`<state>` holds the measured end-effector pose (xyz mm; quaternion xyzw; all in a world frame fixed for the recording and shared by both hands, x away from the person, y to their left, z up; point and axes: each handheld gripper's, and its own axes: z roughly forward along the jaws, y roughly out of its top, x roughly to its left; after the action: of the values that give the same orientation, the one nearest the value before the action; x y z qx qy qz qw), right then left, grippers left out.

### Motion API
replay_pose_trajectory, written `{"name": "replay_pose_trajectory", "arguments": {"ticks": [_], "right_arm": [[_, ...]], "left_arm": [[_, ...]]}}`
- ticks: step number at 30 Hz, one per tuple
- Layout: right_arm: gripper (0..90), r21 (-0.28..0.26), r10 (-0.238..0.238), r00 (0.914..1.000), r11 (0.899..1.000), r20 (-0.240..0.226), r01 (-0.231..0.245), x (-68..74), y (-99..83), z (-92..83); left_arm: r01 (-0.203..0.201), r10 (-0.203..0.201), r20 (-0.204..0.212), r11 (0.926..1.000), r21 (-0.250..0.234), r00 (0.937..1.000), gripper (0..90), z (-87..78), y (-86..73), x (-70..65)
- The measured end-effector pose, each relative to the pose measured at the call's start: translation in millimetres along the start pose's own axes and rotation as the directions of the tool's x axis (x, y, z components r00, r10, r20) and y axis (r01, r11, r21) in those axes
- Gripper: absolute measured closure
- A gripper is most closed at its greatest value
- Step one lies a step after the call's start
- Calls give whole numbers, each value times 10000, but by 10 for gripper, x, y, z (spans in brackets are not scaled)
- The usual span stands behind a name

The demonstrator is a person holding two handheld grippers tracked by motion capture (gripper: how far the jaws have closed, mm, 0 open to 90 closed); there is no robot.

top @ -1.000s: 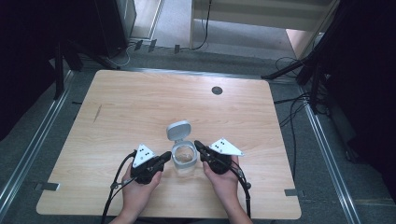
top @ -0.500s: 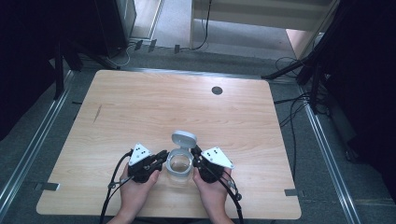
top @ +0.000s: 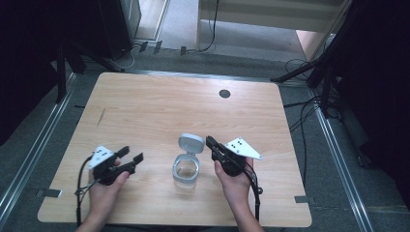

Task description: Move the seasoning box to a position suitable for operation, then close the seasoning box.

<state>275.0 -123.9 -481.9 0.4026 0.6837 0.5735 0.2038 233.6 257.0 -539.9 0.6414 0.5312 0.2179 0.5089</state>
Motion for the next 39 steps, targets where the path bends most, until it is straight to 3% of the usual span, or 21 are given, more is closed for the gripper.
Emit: {"name": "replay_pose_trajectory", "arguments": {"ticks": [2,7,10,11,13,16,19,23,24,26,29,34,36,39], "right_arm": [[886,-128,0,9996,9999,-272,-4,-25,64,-15],[885,-241,-122,9973,9997,-719,105,-18,137,-18],[885,-181,-108,9973,9998,-727,95,13,132,-1],[886,-176,-93,9970,9998,-768,80,26,134,2],[885,-231,-140,9965,9997,-824,122,44,140,10],[883,-160,-104,9950,9998,-990,88,81,130,-1],[881,-45,-200,9934,9998,-1132,196,126,102,-37],[881,143,-166,9901,9997,-1396,187,166,62,-62],[881,166,-340,9867,9992,-1591,371,184,47,-61],[873,363,-631,9857,9969,-1560,696,221,23,-57],[854,400,-657,9866,9966,-1491,724,236,8,-69],[790,138,-480,9938,9987,-998,496,123,11,-114],[712,-229,-427,9969,9989,-667,413,35,2,-142],[618,-964,-78,9981,9953,-610,19,-107,-3,-182]], "left_arm": [[262,-263,-214,9996,-40,9994,224,-106,12,177],[728,-738,-788,9972,-164,9942,163,-380,-26,615],[605,-615,-1078,9981,-131,9923,147,-480,-66,765],[918,-940,-1002,9954,-263,9905,147,-486,-76,802],[1212,-1236,-1019,9922,-295,9871,153,-467,-84,815],[818,-833,-1349,9965,-168,9874,166,-436,-88,763],[838,-852,-1385,9964,-159,9867,187,-428,-88,769],[1223,-1248,-1376,9921,-266,9826,187,-435,-85,817],[1253,-1274,-1367,9918,-234,9824,187,-436,-84,821],[1242,-1264,-1312,9919,-253,9833,187,-431,-83,821],[1206,-1225,-1366,9924,-225,9830,187,-421,-83,811],[1170,-1187,-1446,9929,-197,9823,188,-409,-84,804],[1154,-1168,-1467,9932,-181,9823,188,-409,-85,801],[1136,-1148,-1498,9934,-163,9820,188,-404,-85,798]]}}
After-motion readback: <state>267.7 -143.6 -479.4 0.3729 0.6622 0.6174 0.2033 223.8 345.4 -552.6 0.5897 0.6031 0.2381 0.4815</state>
